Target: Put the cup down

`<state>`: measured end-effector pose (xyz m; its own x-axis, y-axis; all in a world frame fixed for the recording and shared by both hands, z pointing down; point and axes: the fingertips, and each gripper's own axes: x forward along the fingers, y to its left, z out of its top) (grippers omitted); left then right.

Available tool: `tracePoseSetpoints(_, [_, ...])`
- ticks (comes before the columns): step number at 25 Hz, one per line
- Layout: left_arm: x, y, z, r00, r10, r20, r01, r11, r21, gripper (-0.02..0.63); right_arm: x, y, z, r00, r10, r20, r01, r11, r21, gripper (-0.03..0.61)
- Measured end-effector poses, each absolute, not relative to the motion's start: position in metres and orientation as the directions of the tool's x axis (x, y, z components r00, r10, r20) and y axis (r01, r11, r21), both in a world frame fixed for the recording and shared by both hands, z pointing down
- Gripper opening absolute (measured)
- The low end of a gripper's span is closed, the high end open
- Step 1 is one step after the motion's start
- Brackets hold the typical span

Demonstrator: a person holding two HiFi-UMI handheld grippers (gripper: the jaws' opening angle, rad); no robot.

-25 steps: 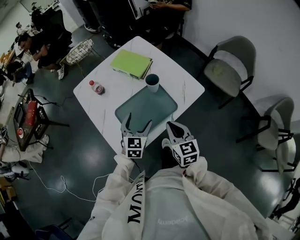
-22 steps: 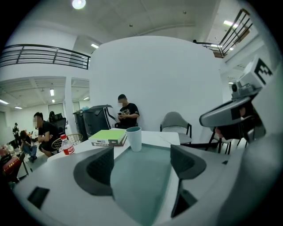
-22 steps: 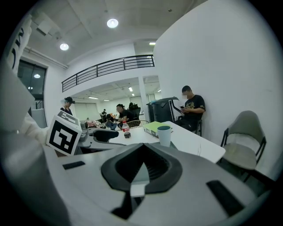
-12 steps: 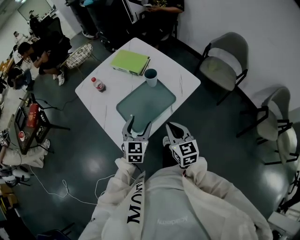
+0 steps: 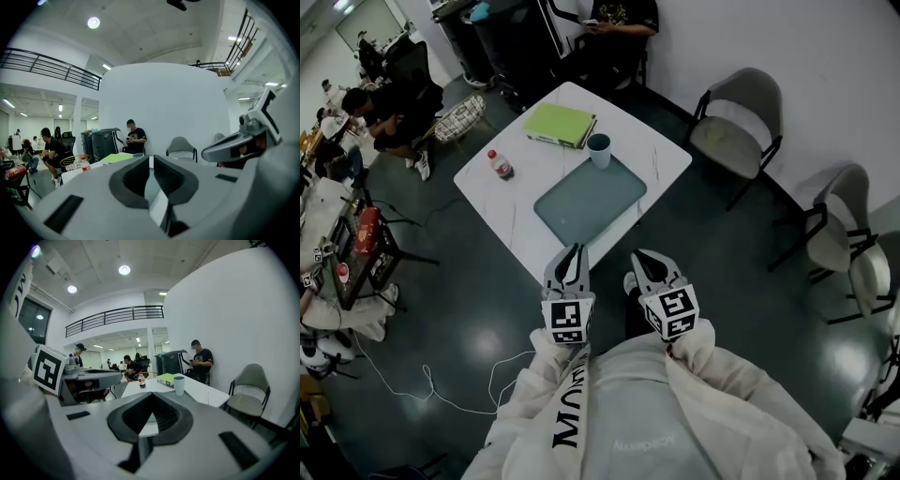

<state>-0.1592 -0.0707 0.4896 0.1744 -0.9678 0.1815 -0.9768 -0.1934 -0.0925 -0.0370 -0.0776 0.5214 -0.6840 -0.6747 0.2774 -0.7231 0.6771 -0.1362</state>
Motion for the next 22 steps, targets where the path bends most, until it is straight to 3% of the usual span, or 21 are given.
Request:
tracePoseSetpoints(2, [-0.158, -0.051, 0.478, 0.17, -0.973, 0.157, -0.977, -0.188, -0.104, 0.011, -0.037, -0.062, 0.517, -0.685, -0.678, 0.266, -0.723, 0.677, -0.139, 0.005])
tracePoseSetpoints(22, [-0.138, 0.071, 0.454, 0.186, -0.968, 0.167, -0.973, -0.205, -0.104, 0.011, -0.014, 0.038, 0.472, -0.684, -0.694, 0.225, -0.727, 0.674, -0.128, 0.005])
